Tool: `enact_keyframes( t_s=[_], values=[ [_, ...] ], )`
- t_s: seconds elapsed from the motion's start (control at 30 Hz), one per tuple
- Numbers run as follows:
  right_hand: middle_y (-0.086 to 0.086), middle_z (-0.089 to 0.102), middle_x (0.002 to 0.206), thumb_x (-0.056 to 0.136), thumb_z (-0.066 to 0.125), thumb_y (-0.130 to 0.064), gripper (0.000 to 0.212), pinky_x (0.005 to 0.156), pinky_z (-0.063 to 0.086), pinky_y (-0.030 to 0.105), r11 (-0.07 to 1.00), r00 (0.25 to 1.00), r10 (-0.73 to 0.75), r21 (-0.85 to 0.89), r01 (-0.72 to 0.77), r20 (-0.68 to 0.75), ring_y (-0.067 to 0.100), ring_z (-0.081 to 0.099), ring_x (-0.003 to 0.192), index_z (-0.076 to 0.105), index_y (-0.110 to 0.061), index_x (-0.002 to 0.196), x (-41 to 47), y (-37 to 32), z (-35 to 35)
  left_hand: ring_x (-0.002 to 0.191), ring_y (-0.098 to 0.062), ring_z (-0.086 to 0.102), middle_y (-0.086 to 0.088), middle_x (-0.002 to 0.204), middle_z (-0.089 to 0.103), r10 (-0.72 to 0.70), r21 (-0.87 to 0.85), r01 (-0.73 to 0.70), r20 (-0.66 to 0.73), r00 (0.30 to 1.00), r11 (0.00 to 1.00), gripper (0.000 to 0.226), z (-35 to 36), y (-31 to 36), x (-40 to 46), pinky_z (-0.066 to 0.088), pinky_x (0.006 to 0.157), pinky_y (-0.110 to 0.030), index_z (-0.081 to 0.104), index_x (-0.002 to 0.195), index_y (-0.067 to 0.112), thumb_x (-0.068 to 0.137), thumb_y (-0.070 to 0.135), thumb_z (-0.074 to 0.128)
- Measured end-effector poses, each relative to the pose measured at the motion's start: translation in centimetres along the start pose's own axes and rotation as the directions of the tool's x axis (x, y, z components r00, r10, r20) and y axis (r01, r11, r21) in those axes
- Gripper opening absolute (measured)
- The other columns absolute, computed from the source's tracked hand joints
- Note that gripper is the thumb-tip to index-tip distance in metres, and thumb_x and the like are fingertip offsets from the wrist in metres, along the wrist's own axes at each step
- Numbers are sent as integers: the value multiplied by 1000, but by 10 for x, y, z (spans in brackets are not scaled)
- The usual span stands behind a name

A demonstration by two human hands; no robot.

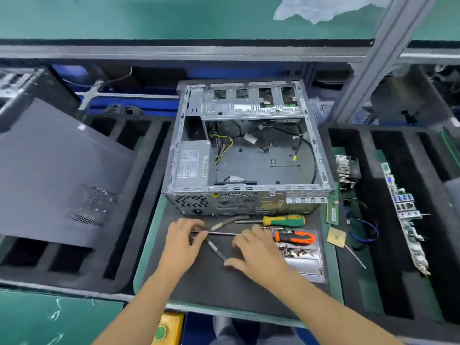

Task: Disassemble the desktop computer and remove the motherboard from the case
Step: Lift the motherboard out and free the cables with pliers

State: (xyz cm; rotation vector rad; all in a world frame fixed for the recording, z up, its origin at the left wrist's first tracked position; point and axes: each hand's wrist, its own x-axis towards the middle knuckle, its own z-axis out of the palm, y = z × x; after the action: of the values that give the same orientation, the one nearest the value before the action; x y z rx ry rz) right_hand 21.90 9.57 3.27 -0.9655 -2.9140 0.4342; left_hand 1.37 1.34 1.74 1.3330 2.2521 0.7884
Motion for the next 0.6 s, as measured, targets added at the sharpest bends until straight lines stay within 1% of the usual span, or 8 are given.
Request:
enact_keyframes(
  t_s=[0.07,0.1,0.13,0.2,0.33,0.43,0.53,0.6],
  values=[
    [3,60,105,73,56,-73,68,90,41,42,995,983,38,-97,-20,181,28,51,105,64,-15,109,9,-19,14,100,-23,52,5,108,64,84,226,-86,23,996,970,26,-2,-16,-1,43,83,-38,69,112,25,86,24,73],
    [5,56,114,77,56,-70,70,95,37,42,994,969,67,-95,-46,240,29,45,112,59,-13,118,13,-25,22,104,-26,51,6,111,63,81,271,-84,22,996,959,26,-3,-22,-1,41,81,-40,70,114,25,88,23,71],
    [7,53,120,82,56,-64,66,97,34,42,995,962,89,-76,-71,259,30,42,116,54,-12,122,16,-30,27,106,-26,49,8,112,63,62,282,-65,19,998,957,23,-4,-26,-1,39,80,-39,71,112,26,90,21,68],
    [8,51,123,91,55,-52,51,96,33,41,994,963,105,-45,-97,247,29,41,116,50,-11,122,23,-36,30,106,-24,47,9,107,63,9,260,-9,2,1000,966,17,-7,-33,3,36,81,-38,72,106,26,94,20,63],
    [9,52,120,101,46,-35,28,91,36,40,995,967,103,-17,-101,233,28,45,110,48,-12,117,23,-38,26,98,-25,48,5,97,62,-4,230,1,14,1000,973,11,-11,-38,17,38,82,-39,74,95,24,94,20,63],
    [8,52,114,101,37,-30,23,87,36,40,999,982,29,21,-34,189,28,46,102,48,-13,112,15,-35,19,93,-24,48,3,95,61,-1,163,3,-10,1000,987,10,-11,-35,25,40,82,-41,74,93,21,93,18,64],
    [4,54,100,96,35,-33,22,72,36,39,998,992,7,56,-14,130,27,52,88,47,-16,101,9,-32,4,92,-26,50,0,93,63,-10,107,14,-39,999,994,10,-11,-36,31,43,83,-43,75,96,19,92,18,66],
    [2,56,91,93,36,-35,21,60,36,37,998,995,19,56,-25,100,29,57,74,45,-17,97,7,-30,-6,91,-27,51,-2,90,65,-9,84,13,-46,999,996,11,-10,-38,33,43,82,-40,76,97,18,92,19,65]
  ],
)
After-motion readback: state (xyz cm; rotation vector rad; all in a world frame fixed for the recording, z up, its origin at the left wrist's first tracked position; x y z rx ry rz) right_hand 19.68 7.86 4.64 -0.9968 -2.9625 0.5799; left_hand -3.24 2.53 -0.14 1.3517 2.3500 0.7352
